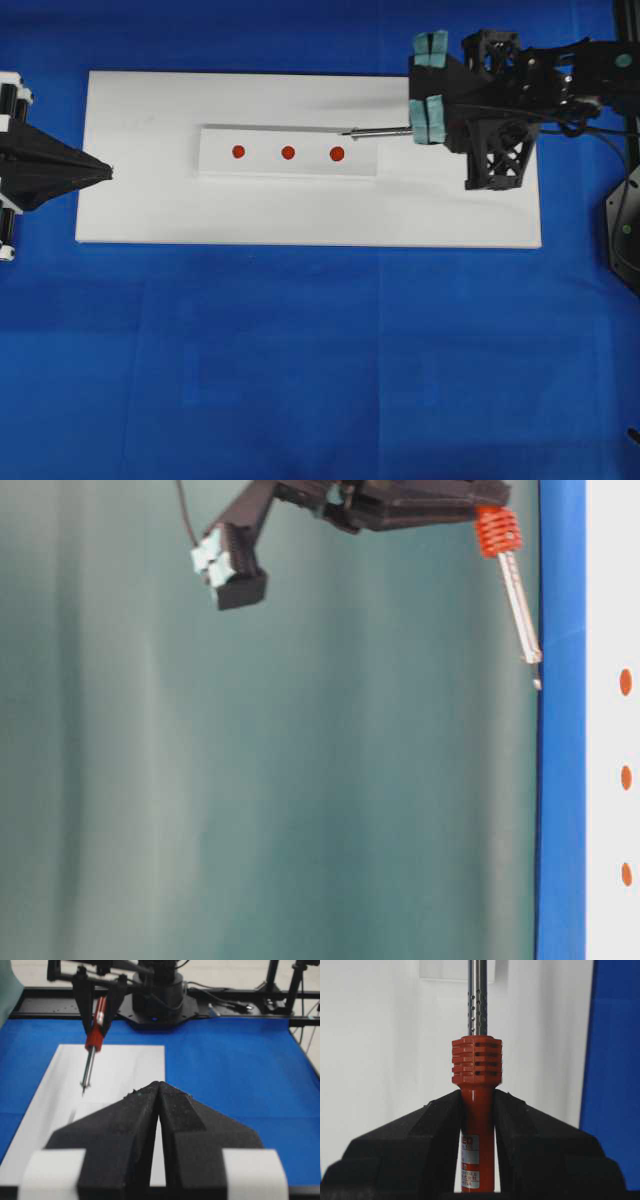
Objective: Touch the tip of the soldering iron to the mark.
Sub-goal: 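Lower the iron tip onto the rightmost red dot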
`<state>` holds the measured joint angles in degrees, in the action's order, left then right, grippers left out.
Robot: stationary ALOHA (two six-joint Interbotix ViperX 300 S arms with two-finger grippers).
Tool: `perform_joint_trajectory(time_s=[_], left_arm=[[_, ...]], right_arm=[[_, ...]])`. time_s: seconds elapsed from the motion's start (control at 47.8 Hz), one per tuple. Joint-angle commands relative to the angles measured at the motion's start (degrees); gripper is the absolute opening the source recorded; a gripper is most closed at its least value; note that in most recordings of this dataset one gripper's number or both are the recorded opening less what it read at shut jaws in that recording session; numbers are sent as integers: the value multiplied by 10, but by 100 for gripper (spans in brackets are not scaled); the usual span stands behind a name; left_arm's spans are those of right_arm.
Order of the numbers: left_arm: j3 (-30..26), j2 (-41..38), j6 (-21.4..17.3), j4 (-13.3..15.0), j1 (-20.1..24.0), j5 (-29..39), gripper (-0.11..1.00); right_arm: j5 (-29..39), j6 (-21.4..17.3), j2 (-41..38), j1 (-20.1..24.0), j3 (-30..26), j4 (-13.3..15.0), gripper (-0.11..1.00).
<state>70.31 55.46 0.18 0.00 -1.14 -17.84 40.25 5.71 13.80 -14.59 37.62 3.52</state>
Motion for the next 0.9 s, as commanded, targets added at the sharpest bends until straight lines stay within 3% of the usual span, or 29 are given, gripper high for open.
perform_joint_trajectory(time_s=[0.0, 0.272, 0.878], left_arm=[[-6, -3, 1, -1, 0, -4, 0], [-5, -3, 1, -1, -1, -4, 0], [-6, -4, 0, -1, 0, -3, 0]], right_arm=[[-19, 0, -5, -1, -1, -1, 6], [-54, 0, -43, -1, 14, -1, 6], [-64, 0, -71, -2, 20, -3, 6]])
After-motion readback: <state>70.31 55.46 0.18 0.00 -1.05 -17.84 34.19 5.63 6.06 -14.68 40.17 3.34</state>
